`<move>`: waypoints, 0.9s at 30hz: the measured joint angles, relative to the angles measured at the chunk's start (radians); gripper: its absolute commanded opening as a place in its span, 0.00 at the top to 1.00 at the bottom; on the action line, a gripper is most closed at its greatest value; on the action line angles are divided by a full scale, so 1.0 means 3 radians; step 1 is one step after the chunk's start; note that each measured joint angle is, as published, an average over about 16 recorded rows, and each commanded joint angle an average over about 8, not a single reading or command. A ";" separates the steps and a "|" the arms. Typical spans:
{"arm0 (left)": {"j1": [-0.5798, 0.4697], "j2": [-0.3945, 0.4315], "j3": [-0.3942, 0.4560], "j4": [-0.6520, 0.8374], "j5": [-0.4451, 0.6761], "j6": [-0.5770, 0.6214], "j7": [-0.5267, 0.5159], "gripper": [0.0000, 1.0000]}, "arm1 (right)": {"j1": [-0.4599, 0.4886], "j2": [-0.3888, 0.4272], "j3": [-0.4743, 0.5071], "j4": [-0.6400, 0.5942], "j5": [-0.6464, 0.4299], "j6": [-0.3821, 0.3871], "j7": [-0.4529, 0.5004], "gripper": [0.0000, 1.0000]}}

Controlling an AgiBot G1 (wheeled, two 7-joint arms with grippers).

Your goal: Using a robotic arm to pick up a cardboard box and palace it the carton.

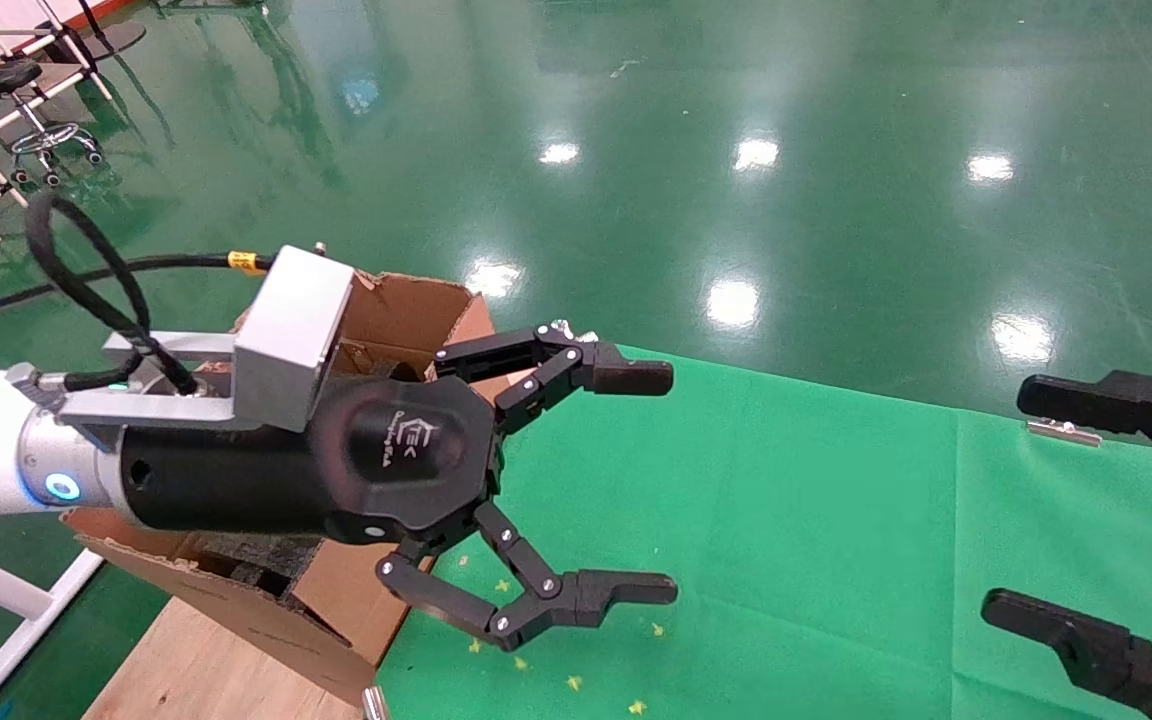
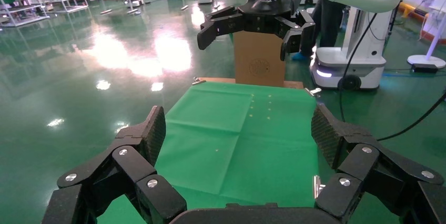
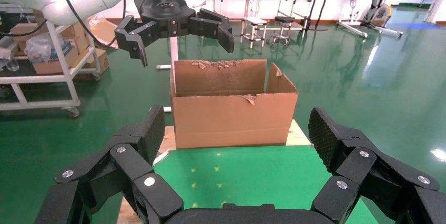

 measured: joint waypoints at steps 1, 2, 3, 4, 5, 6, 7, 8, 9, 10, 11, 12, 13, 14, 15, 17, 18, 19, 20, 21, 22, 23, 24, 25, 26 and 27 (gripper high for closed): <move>-0.0001 0.0000 0.0000 0.0001 0.0001 0.0000 0.0000 0.00 | 0.0000 0.0000 0.0000 0.0000 0.0000 0.0000 0.0000 0.00; -0.0002 0.0000 0.0000 0.0003 0.0001 -0.0001 0.0000 0.00 | 0.0000 0.0000 0.0000 0.0000 0.0000 0.0000 0.0000 0.00; -0.0002 0.0001 0.0001 0.0004 0.0002 -0.0001 -0.0001 0.00 | 0.0000 0.0000 0.0000 0.0000 0.0000 0.0000 0.0000 0.00; -0.0003 0.0001 0.0001 0.0005 0.0002 -0.0001 -0.0001 0.00 | 0.0000 0.0000 0.0000 0.0000 0.0000 0.0000 0.0000 0.00; -0.0003 0.0001 0.0001 0.0006 0.0003 -0.0001 -0.0001 0.00 | 0.0000 0.0000 0.0000 0.0000 0.0000 0.0000 0.0000 0.00; -0.0004 0.0001 0.0002 0.0007 0.0003 -0.0001 -0.0001 0.00 | 0.0000 0.0000 0.0000 0.0000 0.0000 0.0000 0.0000 0.00; -0.0004 0.0001 0.0002 0.0008 0.0003 -0.0002 -0.0002 0.00 | 0.0000 0.0000 0.0000 0.0000 0.0000 0.0000 0.0000 0.00; -0.0005 0.0001 0.0002 0.0008 0.0004 -0.0002 -0.0002 0.00 | 0.0000 0.0000 0.0000 0.0000 0.0000 0.0000 0.0000 0.00; -0.0005 0.0002 0.0002 0.0009 0.0004 -0.0002 -0.0002 0.00 | 0.0000 0.0000 0.0000 0.0000 0.0000 0.0000 0.0000 0.00; -0.0005 0.0002 0.0003 0.0010 0.0004 -0.0002 -0.0002 0.00 | 0.0000 0.0000 0.0000 0.0000 0.0000 0.0000 0.0000 0.00; -0.0006 0.0002 0.0003 0.0010 0.0005 -0.0002 -0.0002 0.00 | 0.0000 0.0000 0.0000 0.0000 0.0000 0.0000 0.0000 0.00; -0.0006 0.0002 0.0003 0.0011 0.0005 -0.0002 -0.0003 0.00 | 0.0000 0.0000 0.0000 0.0000 0.0000 0.0000 0.0000 0.00; -0.0006 0.0002 0.0003 0.0011 0.0005 -0.0002 -0.0003 0.00 | 0.0000 0.0000 0.0000 0.0000 0.0000 0.0000 0.0000 0.00; -0.0006 0.0002 0.0003 0.0012 0.0005 -0.0002 -0.0003 0.00 | 0.0000 0.0000 0.0000 0.0000 0.0000 0.0000 0.0000 0.00; -0.0007 0.0002 0.0003 0.0012 0.0005 -0.0002 -0.0003 0.00 | 0.0000 0.0000 0.0000 0.0000 0.0000 0.0000 0.0000 0.00; -0.0007 0.0002 0.0004 0.0013 0.0006 -0.0003 -0.0003 0.00 | 0.0000 0.0000 0.0000 0.0000 0.0000 0.0000 0.0000 0.00; -0.0007 0.0002 0.0004 0.0013 0.0006 -0.0003 -0.0004 0.00 | 0.0000 0.0000 0.0000 0.0000 0.0000 0.0000 0.0000 0.00; -0.0007 0.0002 0.0004 0.0013 0.0006 -0.0003 -0.0004 0.00 | 0.0000 0.0000 0.0000 0.0000 0.0000 0.0000 0.0000 0.00; -0.0008 0.0002 0.0004 0.0014 0.0006 -0.0003 -0.0004 0.00 | 0.0000 0.0000 0.0000 0.0000 0.0000 0.0000 0.0000 0.00; -0.0008 0.0002 0.0004 0.0014 0.0007 -0.0003 -0.0004 0.00 | 0.0000 0.0000 0.0000 0.0000 0.0000 0.0000 0.0000 0.00; -0.0008 0.0002 0.0004 0.0014 0.0007 -0.0003 -0.0004 0.00 | 0.0000 0.0000 0.0000 0.0000 0.0000 0.0000 0.0000 0.00; -0.0008 0.0002 0.0004 0.0014 0.0007 -0.0003 -0.0004 0.00 | 0.0000 0.0000 0.0000 0.0000 0.0000 0.0000 0.0000 0.00; -0.0008 0.0002 0.0004 0.0014 0.0007 -0.0003 -0.0004 0.00 | 0.0000 0.0000 0.0000 0.0000 0.0000 0.0000 0.0000 0.00; -0.0009 0.0002 0.0004 0.0015 0.0007 -0.0003 -0.0004 0.00 | 0.0000 0.0000 0.0000 0.0000 0.0000 0.0000 0.0000 0.00; -0.0009 0.0002 0.0004 0.0015 0.0008 -0.0003 -0.0004 0.00 | 0.0000 0.0000 0.0000 0.0000 0.0000 0.0000 0.0000 0.00; -0.0009 0.0002 0.0004 0.0015 0.0008 -0.0003 -0.0004 0.00 | 0.0000 0.0000 0.0000 0.0000 0.0000 0.0000 0.0000 0.00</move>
